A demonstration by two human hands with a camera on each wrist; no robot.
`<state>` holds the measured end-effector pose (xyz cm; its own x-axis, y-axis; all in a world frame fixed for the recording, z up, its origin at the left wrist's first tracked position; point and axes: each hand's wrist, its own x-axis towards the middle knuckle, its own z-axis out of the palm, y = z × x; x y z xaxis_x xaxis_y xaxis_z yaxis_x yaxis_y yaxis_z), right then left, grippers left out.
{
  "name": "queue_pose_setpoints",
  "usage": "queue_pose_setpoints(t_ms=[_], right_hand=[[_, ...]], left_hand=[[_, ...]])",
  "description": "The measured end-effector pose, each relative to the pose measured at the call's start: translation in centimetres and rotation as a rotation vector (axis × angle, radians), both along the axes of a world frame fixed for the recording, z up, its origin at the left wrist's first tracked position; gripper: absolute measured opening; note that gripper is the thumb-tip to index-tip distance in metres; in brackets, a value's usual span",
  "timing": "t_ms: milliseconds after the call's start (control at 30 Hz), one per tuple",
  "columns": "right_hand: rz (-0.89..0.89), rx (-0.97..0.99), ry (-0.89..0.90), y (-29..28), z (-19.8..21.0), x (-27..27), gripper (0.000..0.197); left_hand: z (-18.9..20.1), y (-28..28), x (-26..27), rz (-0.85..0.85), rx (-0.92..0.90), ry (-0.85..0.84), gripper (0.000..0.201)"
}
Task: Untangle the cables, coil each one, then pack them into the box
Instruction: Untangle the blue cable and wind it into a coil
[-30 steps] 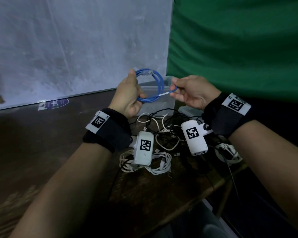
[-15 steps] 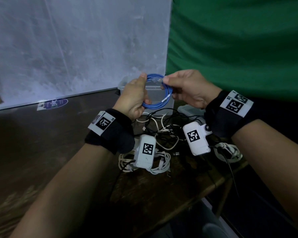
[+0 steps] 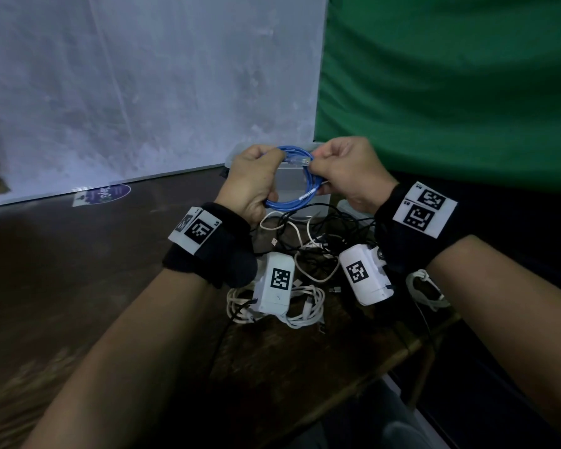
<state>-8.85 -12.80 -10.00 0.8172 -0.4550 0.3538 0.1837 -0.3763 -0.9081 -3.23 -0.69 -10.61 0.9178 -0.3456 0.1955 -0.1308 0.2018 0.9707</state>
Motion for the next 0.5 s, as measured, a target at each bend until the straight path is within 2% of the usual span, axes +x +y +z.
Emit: queue_pose_setpoints(t_ms=[233, 300, 500], right_hand=[[0.01, -0.023, -0.022, 0.16, -0.24, 0.41, 0.006], [0.0, -0.028, -0.029, 0.01, -0.18, 0.43, 0.015], [-0.013, -0.031, -0.055, -0.02, -0.23, 0.29, 0.016]], left_hand=[[-0.04, 0.1, 0.42, 0.015, 0.022, 0.023, 0.022], [-0.09, 0.08, 0.55, 0.019, 0.025, 0.022, 0.023], [-0.23, 0.08, 0.78, 0.007, 0.023, 0.038, 0.026]])
